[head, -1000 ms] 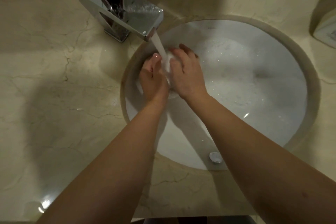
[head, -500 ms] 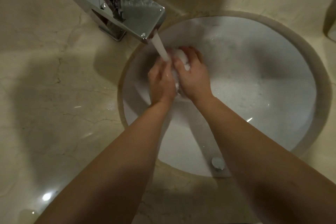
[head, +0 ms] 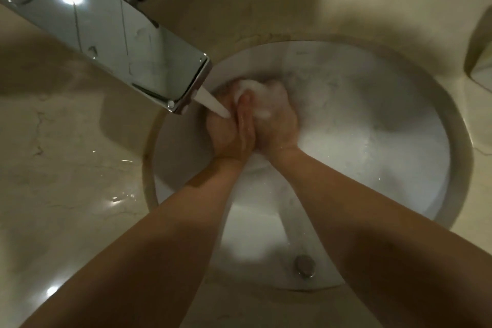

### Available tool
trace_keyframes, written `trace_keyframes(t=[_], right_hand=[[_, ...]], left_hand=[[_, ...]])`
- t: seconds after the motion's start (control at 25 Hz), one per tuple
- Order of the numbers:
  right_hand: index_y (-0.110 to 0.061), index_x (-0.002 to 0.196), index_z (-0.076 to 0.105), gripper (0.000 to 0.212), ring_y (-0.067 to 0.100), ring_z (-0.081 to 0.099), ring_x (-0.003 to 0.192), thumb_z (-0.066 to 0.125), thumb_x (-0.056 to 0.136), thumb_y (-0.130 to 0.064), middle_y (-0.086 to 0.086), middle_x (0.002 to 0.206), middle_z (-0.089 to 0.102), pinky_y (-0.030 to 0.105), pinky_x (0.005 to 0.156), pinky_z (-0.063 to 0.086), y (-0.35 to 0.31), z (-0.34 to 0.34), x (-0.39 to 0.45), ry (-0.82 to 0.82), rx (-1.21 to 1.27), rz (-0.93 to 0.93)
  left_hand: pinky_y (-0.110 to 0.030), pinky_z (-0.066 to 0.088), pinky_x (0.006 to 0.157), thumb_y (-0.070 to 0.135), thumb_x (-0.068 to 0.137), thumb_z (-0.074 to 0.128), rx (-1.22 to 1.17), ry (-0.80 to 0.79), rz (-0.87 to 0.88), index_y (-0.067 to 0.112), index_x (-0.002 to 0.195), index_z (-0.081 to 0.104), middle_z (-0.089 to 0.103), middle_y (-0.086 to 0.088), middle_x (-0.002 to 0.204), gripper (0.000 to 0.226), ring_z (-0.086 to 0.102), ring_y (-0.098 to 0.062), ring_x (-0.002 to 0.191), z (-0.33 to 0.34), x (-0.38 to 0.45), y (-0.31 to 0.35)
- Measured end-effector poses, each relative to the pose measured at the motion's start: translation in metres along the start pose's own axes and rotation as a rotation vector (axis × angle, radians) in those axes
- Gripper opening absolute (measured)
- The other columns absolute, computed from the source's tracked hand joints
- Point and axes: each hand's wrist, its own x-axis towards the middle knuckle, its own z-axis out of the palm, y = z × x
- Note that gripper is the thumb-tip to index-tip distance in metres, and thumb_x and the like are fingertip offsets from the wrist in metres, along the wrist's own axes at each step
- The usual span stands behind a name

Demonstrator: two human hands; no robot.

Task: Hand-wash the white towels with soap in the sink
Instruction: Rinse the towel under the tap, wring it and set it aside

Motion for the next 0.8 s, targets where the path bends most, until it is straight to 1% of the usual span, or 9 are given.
trace_keyframes(t=[0.12,0.2,0.28,0.36,0.48,0.6,0.68,0.76,0.8], right_hand=[[-0.014,0.106,0.061,0.057,0.023,0.065,0.081,0.039,0.091,-0.065,0.0,0.08,0.058,0.023,0.065,0.036,-0.007,-0.003,0.007,0.087,-0.153,-0.133],[-0.007,0.109,0.062,0.048,0.026,0.066,0.085,0.047,0.097,-0.05,0.012,0.09,0.068,0.025,0.067,0.039,-0.007,-0.004,0.012,0.061,-0.161,-0.213],[-0.007,0.115,0.061,0.046,0.027,0.068,0.09,0.045,0.1,-0.047,0.013,0.099,0.07,0.029,0.073,0.047,-0.004,-0.006,0.019,0.019,-0.225,-0.241],[-0.009,0.122,0.056,0.04,0.028,0.068,0.096,0.039,0.104,-0.041,0.013,0.11,0.067,0.034,0.078,0.052,-0.003,-0.004,0.023,-0.022,-0.366,-0.273],[-0.014,0.123,0.054,0.043,0.028,0.066,0.097,0.034,0.103,-0.047,0.011,0.112,0.066,0.037,0.08,0.05,-0.008,-0.006,0.015,-0.019,-0.229,-0.197],[-0.018,0.12,0.054,0.059,0.029,0.062,0.102,0.028,0.094,-0.065,0.008,0.115,0.064,0.04,0.087,0.049,-0.003,-0.004,-0.002,0.064,-0.03,-0.103],[-0.02,0.123,0.053,0.067,0.031,0.06,0.106,0.026,0.089,-0.071,0.008,0.122,0.06,0.043,0.091,0.048,0.001,-0.004,-0.012,0.082,-0.017,-0.059],[-0.021,0.125,0.054,0.064,0.031,0.058,0.11,0.032,0.091,-0.071,0.008,0.124,0.058,0.047,0.097,0.046,0.002,-0.004,-0.017,0.063,0.026,-0.001],[-0.021,0.122,0.056,0.058,0.03,0.059,0.11,0.036,0.093,-0.067,0.007,0.121,0.06,0.049,0.099,0.044,0.001,-0.005,-0.018,0.055,0.076,0.018]], left_hand=[[-0.029,0.039,0.097,0.028,0.096,0.055,0.283,0.005,0.097,0.001,0.105,0.073,0.072,-0.017,0.106,0.033,0.061,-0.027,0.105,0.008,0.002,-0.011],[-0.024,0.034,0.095,0.023,0.091,0.066,0.41,0.047,0.138,0.002,0.106,0.073,0.073,-0.018,0.105,0.027,0.059,-0.023,0.104,0.013,0.001,-0.017],[-0.016,0.034,0.097,0.028,0.097,0.051,0.227,0.096,0.05,0.002,0.104,0.072,0.072,-0.017,0.105,0.035,0.06,-0.022,0.105,0.016,0.004,-0.008],[-0.022,0.037,0.1,0.036,0.1,0.038,0.198,0.071,0.075,0.003,0.105,0.071,0.071,-0.016,0.107,0.046,0.063,-0.028,0.107,0.011,0.004,0.002],[-0.019,0.042,0.095,0.039,0.099,0.037,0.192,0.028,0.101,0.004,0.101,0.069,0.071,-0.013,0.101,0.047,0.065,-0.027,0.1,0.006,0.007,0.005],[-0.023,0.038,0.1,0.048,0.095,0.047,0.229,0.053,-0.049,0.01,0.111,0.069,0.067,-0.012,0.112,0.046,0.057,-0.027,0.109,0.001,-0.006,0.007],[-0.035,0.036,0.108,0.069,0.084,0.049,0.342,0.188,-0.235,0.012,0.123,0.066,0.061,-0.013,0.125,0.071,0.05,-0.029,0.121,-0.002,-0.022,0.013],[-0.037,0.034,0.111,0.079,0.074,0.052,0.238,0.224,-0.586,0.014,0.135,0.057,0.053,-0.014,0.136,0.089,0.046,-0.029,0.129,-0.008,-0.033,0.023],[-0.035,0.035,0.111,0.075,0.076,0.06,0.085,0.209,-0.759,0.014,0.137,0.055,0.052,-0.011,0.137,0.086,0.048,-0.027,0.128,-0.011,-0.032,0.028]])
